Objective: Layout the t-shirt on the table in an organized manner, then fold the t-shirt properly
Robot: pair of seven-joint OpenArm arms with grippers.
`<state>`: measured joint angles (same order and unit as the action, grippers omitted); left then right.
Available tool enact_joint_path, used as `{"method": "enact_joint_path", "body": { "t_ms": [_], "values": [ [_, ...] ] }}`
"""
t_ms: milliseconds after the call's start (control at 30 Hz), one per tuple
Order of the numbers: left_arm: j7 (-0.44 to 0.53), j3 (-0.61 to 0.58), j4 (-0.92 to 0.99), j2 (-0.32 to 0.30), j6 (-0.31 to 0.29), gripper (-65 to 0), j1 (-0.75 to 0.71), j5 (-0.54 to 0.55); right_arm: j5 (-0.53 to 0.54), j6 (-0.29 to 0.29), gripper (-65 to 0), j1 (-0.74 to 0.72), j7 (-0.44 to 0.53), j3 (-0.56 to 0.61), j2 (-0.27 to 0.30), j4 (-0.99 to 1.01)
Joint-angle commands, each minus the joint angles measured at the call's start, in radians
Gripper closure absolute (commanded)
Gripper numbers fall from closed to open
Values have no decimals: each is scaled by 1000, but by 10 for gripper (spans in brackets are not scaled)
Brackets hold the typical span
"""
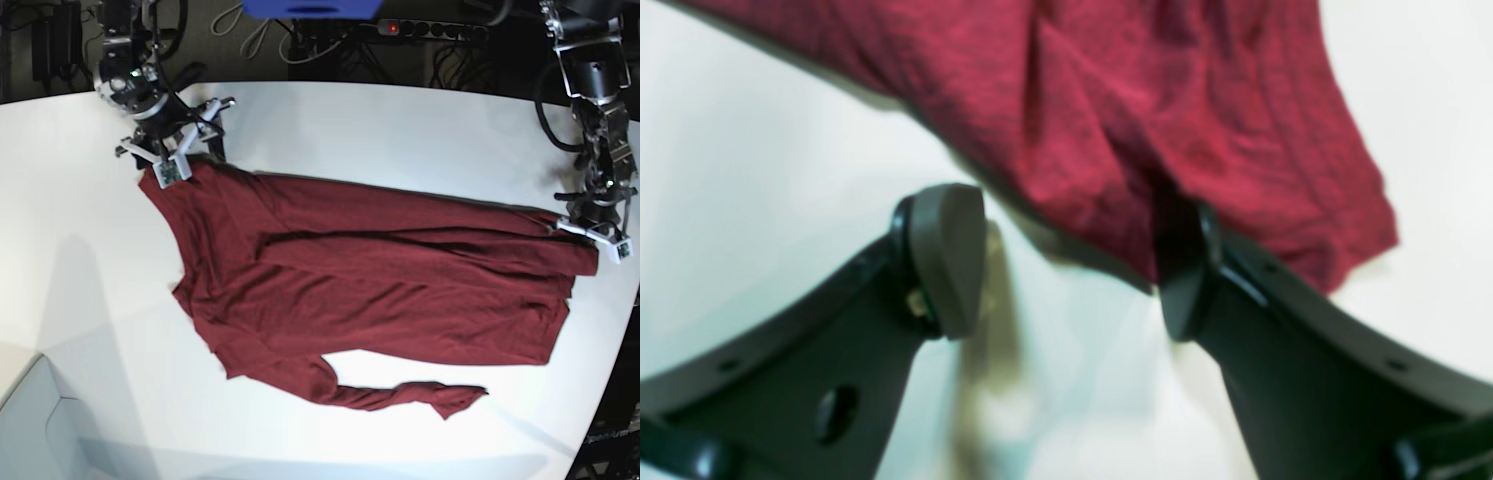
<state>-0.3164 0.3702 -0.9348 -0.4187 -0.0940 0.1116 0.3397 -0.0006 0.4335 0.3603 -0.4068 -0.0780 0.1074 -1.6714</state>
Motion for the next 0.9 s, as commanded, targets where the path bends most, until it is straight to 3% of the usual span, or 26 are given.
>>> {"method": "enact_joint_path", "body": {
  "t_ms": [0,133,467,700,767,867],
  "values": [
    [-14,3,-3,-22,9,0,7,-9,4,6,-390,-2,16,-9,4,-13],
    [-14,3,-3,-29,9,-2,3,-9,4,6,-345,-7,18,-10,5,7],
    [-14,11,-37,-53,7,-3,-60,-9,4,6,-7,-30,18,-9,10,67],
    [-22,13,-149,-53,7,-3,-140,-9,4,15,0,44,16,-7,41,-25],
    [-22,13,-186,-53,7,-3,-165,-9,4,55,0,70,16,-7,51,-68],
    [-23,25,-250,-53,7,-3,-215,-9,4,159,0,112,16,-10,54,-132]
  ]
}}
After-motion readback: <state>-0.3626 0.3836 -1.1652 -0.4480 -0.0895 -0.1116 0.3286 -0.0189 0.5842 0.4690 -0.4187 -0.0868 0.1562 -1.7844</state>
